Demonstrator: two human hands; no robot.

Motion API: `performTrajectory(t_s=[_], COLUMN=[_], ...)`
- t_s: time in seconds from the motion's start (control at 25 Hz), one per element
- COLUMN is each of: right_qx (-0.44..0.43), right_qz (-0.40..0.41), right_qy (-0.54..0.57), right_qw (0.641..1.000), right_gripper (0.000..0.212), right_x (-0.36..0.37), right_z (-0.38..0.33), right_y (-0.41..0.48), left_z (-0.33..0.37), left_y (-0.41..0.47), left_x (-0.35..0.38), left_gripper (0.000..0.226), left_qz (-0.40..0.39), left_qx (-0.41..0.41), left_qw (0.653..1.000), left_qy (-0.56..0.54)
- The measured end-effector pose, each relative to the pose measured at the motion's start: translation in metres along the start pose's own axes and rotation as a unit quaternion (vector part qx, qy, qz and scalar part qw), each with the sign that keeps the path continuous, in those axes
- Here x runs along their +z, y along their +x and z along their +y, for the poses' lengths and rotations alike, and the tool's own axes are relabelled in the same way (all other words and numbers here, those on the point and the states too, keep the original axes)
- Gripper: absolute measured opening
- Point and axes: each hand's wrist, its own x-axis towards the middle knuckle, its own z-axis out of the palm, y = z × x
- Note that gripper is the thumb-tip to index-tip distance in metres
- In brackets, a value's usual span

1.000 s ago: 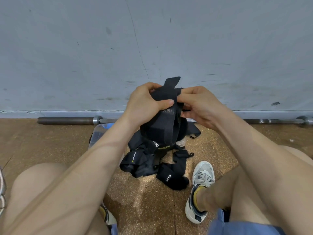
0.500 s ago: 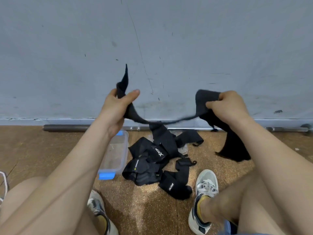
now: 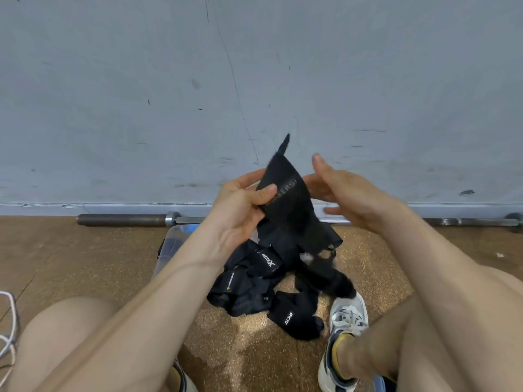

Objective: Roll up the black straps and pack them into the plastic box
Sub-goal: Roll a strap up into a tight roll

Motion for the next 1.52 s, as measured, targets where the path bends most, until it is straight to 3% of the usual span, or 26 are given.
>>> performTrajectory(t_s=[0.12, 0.24, 0.32, 0.4, 0.44, 0.52, 0.6, 0.76, 0.88, 1.0, 1.12, 1.24, 1.32, 1.4, 1.52], right_qx=[-0.079, -0.098, -0.094, -0.089, -0.086, -0.085, -0.076, -0.069, -0.072, -0.031, 0.071, 0.141, 0.146, 0.166, 0.298], right_qz=[-0.023, 0.018, 0.046, 0.085, 0.109, 0.170, 0.243, 0.341, 0.360, 0.295, 0.131, 0.038, 0.075, 0.118, 0.065], right_qy=[0.039, 0.099, 0.158, 0.254, 0.320, 0.412, 0.430, 0.355, 0.272, 0.193, 0.078, 0.079, 0.054, 0.022, -0.069], right_qw=[0.996, 0.990, 0.982, 0.959, 0.937, 0.891, 0.866, 0.868, 0.890, 0.935, 0.986, 0.986, 0.985, 0.979, 0.950], right_gripper=[0.022, 0.018, 0.014, 0.014, 0.015, 0.016, 0.017, 0.024, 0.034, 0.044, 0.042, 0.032, 0.037, 0.027, 0.014], right_x=[0.014, 0.015, 0.016, 0.013, 0.009, -0.004, -0.018, -0.033, -0.037, -0.034, -0.003, 0.060, 0.101, 0.129, 0.144], right_z=[0.001, 0.002, -0.001, -0.005, -0.006, -0.008, -0.007, 0.011, 0.023, 0.046, 0.068, 0.105, 0.143, 0.187, 0.250], right_y=[0.008, 0.014, 0.015, 0.017, 0.018, 0.019, 0.019, 0.026, 0.026, 0.024, 0.036, 0.056, 0.070, 0.074, 0.067], left_z=[-0.008, -0.006, -0.008, -0.022, -0.036, -0.075, -0.116, -0.176, -0.210, -0.249, -0.269, -0.270, -0.266, -0.260, -0.252], left_y=[0.008, 0.013, 0.016, 0.019, 0.018, 0.014, 0.007, -0.007, -0.015, -0.023, -0.029, -0.026, -0.016, 0.001, 0.038], left_x=[-0.001, 0.001, -0.004, -0.017, -0.024, -0.038, -0.055, -0.099, -0.128, -0.152, -0.176, -0.192, -0.202, -0.212, -0.219], left_gripper=[0.045, 0.042, 0.045, 0.056, 0.057, 0.047, 0.034, 0.023, 0.039, 0.041, 0.039, 0.030, 0.032, 0.040, 0.050], left_qz=[0.019, 0.001, -0.044, -0.130, -0.175, -0.245, -0.266, -0.252, -0.183, -0.118, -0.081, -0.093, -0.055, 0.000, -0.010], left_qx=[-0.001, 0.030, 0.037, 0.000, -0.032, -0.112, -0.177, -0.221, -0.262, -0.231, -0.248, -0.280, -0.246, -0.181, -0.135], left_qw=[1.000, 1.000, 0.998, 0.987, 0.967, 0.888, 0.821, 0.752, 0.760, 0.745, 0.704, 0.667, 0.689, 0.714, 0.669], left_qy=[0.015, -0.001, 0.003, 0.092, 0.184, 0.373, 0.473, 0.567, 0.566, 0.614, 0.661, 0.684, 0.680, 0.676, 0.730])
